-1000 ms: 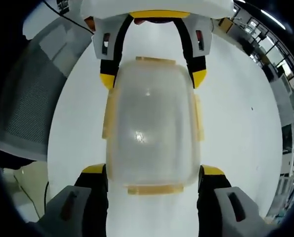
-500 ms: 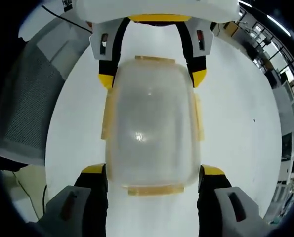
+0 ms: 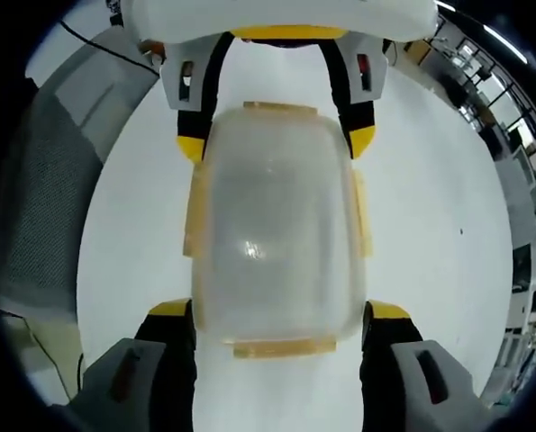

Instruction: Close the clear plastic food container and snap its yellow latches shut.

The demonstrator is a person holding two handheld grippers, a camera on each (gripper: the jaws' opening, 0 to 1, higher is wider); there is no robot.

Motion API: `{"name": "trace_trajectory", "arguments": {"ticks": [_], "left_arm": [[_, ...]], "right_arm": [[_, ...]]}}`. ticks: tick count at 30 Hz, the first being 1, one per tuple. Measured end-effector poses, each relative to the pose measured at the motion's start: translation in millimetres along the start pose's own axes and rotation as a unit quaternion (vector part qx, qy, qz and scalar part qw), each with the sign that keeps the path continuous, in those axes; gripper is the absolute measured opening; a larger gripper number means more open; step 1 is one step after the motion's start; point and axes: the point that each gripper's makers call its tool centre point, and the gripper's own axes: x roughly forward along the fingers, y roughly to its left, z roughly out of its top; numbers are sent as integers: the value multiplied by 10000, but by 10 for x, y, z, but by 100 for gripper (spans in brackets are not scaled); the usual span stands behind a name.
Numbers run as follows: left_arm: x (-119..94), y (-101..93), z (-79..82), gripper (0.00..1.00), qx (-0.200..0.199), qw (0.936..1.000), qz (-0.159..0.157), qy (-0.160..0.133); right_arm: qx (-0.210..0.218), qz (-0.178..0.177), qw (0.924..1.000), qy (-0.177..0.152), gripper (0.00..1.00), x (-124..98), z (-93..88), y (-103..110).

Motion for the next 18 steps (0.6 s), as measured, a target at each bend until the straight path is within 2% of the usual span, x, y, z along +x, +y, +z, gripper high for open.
{"name": "trace_trajectory", "arguments": {"ticks": [4,10,18], "left_arm": [[11,84,-45,80,104,9999,-12,49],[20,222,-91,80,292,9996,-55,38],[51,399,-74,80,427,9991,-81,-16]], "right_arm": [[84,-45,9999,52,72,16,45,-62],[336,-166,9992,-103,73,39,87,-162],[473,-206,9986,-83,73,64,102,-312]]}}
